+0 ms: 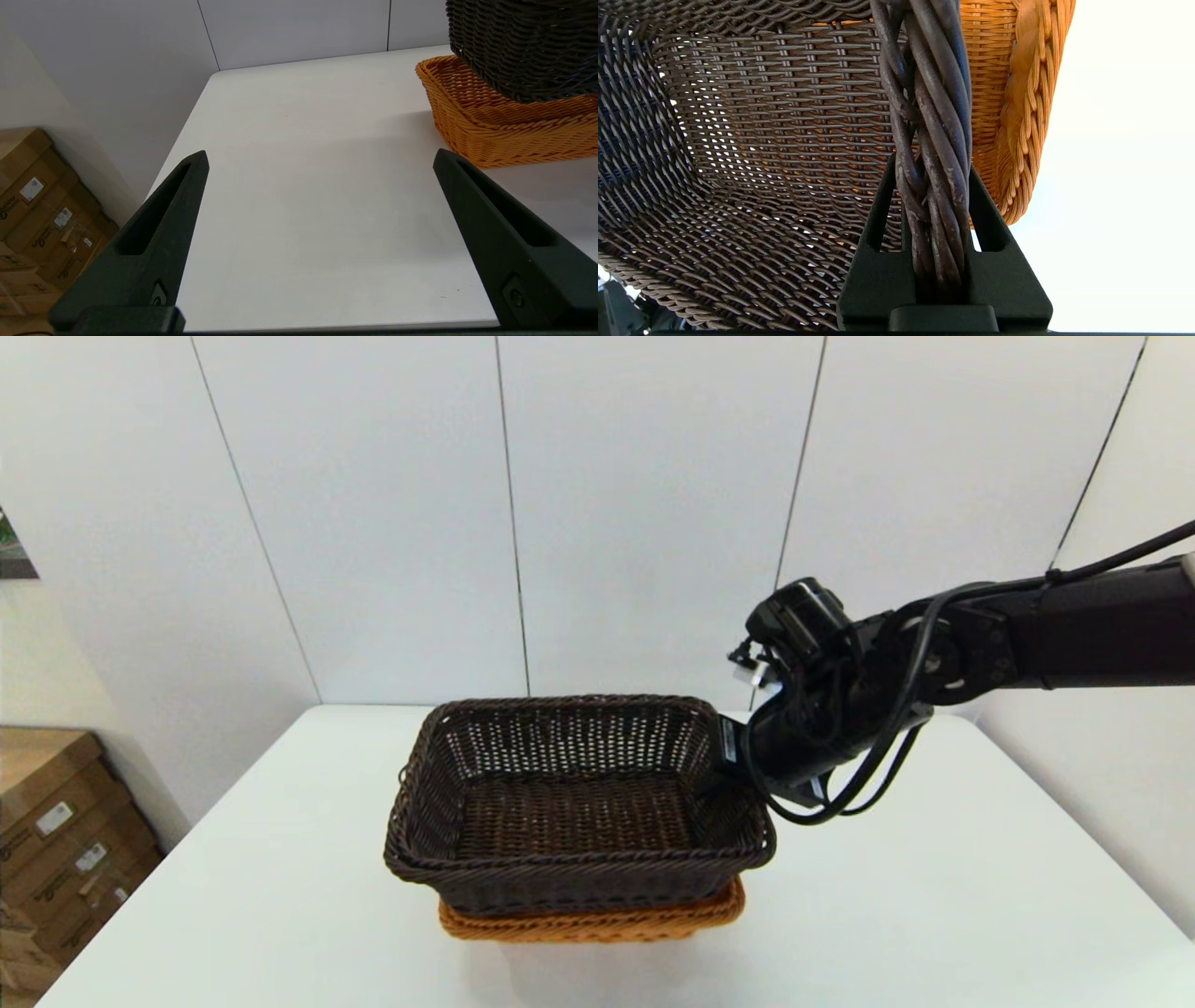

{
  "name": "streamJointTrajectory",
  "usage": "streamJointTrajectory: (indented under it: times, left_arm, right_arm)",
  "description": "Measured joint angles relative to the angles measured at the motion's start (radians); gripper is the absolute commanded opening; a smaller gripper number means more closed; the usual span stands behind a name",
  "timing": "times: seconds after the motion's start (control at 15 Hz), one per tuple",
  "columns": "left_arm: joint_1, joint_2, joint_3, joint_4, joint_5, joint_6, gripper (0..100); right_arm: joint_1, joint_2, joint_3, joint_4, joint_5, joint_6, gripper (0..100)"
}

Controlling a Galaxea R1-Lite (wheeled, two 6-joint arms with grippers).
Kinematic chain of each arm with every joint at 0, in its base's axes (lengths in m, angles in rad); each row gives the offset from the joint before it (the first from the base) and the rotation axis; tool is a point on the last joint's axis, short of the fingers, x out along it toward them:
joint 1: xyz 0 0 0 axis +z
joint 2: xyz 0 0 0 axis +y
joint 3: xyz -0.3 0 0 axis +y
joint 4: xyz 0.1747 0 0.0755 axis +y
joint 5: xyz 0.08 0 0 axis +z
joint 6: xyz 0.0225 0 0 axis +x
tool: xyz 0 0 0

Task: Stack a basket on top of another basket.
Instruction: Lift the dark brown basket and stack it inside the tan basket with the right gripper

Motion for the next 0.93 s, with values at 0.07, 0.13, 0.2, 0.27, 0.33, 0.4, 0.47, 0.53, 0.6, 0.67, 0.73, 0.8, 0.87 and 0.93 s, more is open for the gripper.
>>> streamJointTrajectory:
  times: [0.07, 0.13, 0.2, 0.27, 0.33, 0.4, 0.47, 0.53, 0.6, 0.67, 0.73, 0.8, 0.87, 0.93]
  left_arm:
    - [0.000, 0.000, 0.000, 0.000, 0.000, 0.000, 100]
    - [0.000, 0.000, 0.000, 0.000, 0.000, 0.000, 100]
    - [0.000, 0.000, 0.000, 0.000, 0.000, 0.000, 100]
    - [0.000, 0.000, 0.000, 0.000, 0.000, 0.000, 100]
    - [0.000, 0.000, 0.000, 0.000, 0.000, 0.000, 100]
    - [0.000, 0.000, 0.000, 0.000, 0.000, 0.000, 100]
    - [0.000, 0.000, 0.000, 0.000, 0.000, 0.000, 100]
    - [0.000, 0.000, 0.000, 0.000, 0.000, 0.000, 100]
    - [0.000, 0.000, 0.000, 0.000, 0.000, 0.000, 100]
    - [0.000, 0.000, 0.000, 0.000, 0.000, 0.000, 100]
    - [0.000, 0.000, 0.000, 0.000, 0.000, 0.000, 100]
    - [0.000, 0.000, 0.000, 0.000, 0.000, 0.000, 100]
    - [-0.001, 0.000, 0.000, 0.000, 0.000, 0.000, 100]
    - [-0.001, 0.000, 0.000, 0.000, 0.000, 0.000, 100]
  right_arm:
    - [0.000, 0.010, -0.013, 0.013, 0.000, 0.000, 0]
    - [0.000, 0.017, -0.022, 0.015, -0.001, 0.000, 0]
    - [0.001, 0.023, -0.027, 0.015, 0.000, 0.000, 0]
    - [0.001, 0.029, -0.033, 0.016, -0.001, 0.000, 0]
    - [0.001, 0.036, -0.039, 0.016, -0.001, -0.001, 0]
    - [0.001, 0.043, -0.042, 0.015, -0.001, 0.000, 0]
    - [0.002, 0.051, -0.045, 0.015, -0.002, 0.000, 0]
    - [0.002, 0.060, -0.050, 0.016, -0.007, 0.000, 0]
    - [0.002, 0.067, -0.056, 0.015, -0.011, 0.000, 0]
    - [0.002, 0.073, -0.060, 0.015, -0.013, -0.001, 0]
    - [0.002, 0.079, -0.063, 0.014, -0.013, -0.003, 0]
    - [0.002, 0.084, -0.067, 0.011, -0.012, -0.006, 0]
    - [0.002, 0.089, -0.070, 0.011, -0.012, -0.007, 0]
    - [0.002, 0.094, -0.072, 0.011, -0.011, -0.007, 0]
